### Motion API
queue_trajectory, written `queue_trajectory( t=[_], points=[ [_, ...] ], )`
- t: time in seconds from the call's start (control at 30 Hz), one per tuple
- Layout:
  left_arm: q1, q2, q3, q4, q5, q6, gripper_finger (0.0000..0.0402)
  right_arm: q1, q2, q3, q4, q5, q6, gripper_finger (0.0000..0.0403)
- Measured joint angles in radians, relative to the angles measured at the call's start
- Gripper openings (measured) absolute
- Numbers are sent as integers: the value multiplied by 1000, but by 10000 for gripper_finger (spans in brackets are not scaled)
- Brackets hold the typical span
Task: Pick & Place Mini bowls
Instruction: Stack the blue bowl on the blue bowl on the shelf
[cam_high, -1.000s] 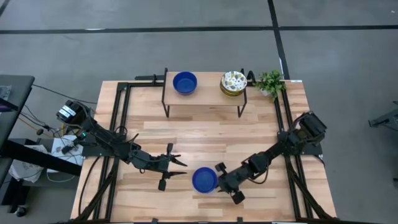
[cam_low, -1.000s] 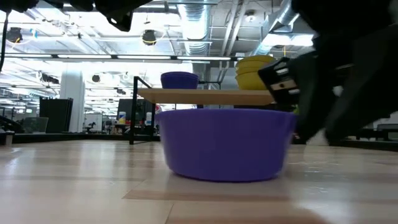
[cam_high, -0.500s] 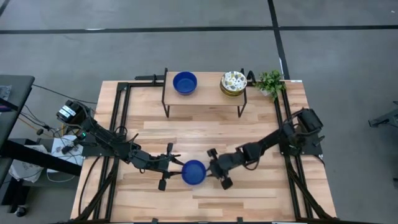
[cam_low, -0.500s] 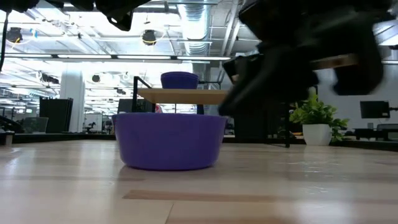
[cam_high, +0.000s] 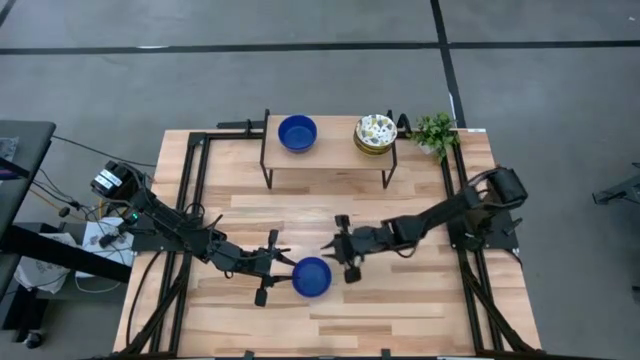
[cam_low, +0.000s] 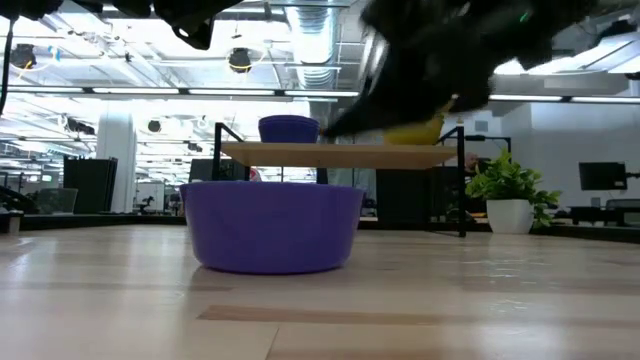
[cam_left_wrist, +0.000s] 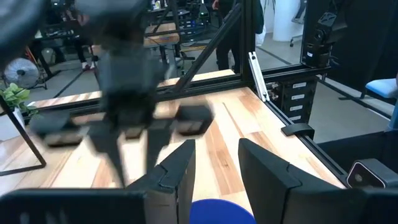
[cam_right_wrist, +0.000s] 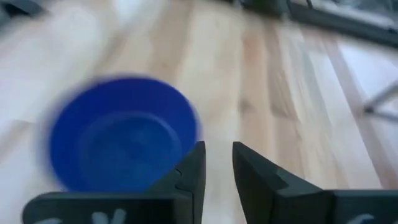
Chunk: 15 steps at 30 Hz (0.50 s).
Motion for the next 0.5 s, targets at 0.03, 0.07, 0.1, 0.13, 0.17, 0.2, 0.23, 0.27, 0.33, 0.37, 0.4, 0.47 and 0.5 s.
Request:
queue_trajectory(
  t=[0.03,0.07,0.1,0.13,0.17,0.2,0.23,0.27,0.33,0.37,0.4,0.47,0.5],
  points=[
    [0,0,0,0,-1,0,121,20,-23,0,-8,-2,-8,67],
    [0,0,0,-1,-5,-3,121,42,-46,1,-19,-2,-18,63],
    [0,0,0,-5,-11,-10,121,67,-70,1,-38,-2,-24,59],
    [0,0,0,-12,-16,-22,121,91,-90,1,-54,-4,-26,55],
    [0,0,0,-24,-30,-32,121,117,-106,1,-66,-10,-27,51],
    [0,2,0,-39,-59,-46,121,143,-122,2,-88,-23,-29,48],
    [0,8,0,-50,-101,-63,121,167,-134,2,-112,-40,-29,44],
    [0,18,1,-61,-151,-78,121,192,-141,2,-133,-59,-29,40],
    [2,44,1,-69,-247,-87,121,233,-144,1,-172,-87,-31,33],
    [8,58,2,-69,-277,-90,121,254,-142,1,-192,-89,-38,28],
    [16,72,7,-69,-297,-102,121,272,-137,1,-203,-89,-44,24],
    [32,92,18,-69,-300,-132,121,298,-126,0,-206,-88,-44,16],
    [40,104,25,-66,-300,-149,121,306,-121,0,-206,-89,-44,13]
  ],
)
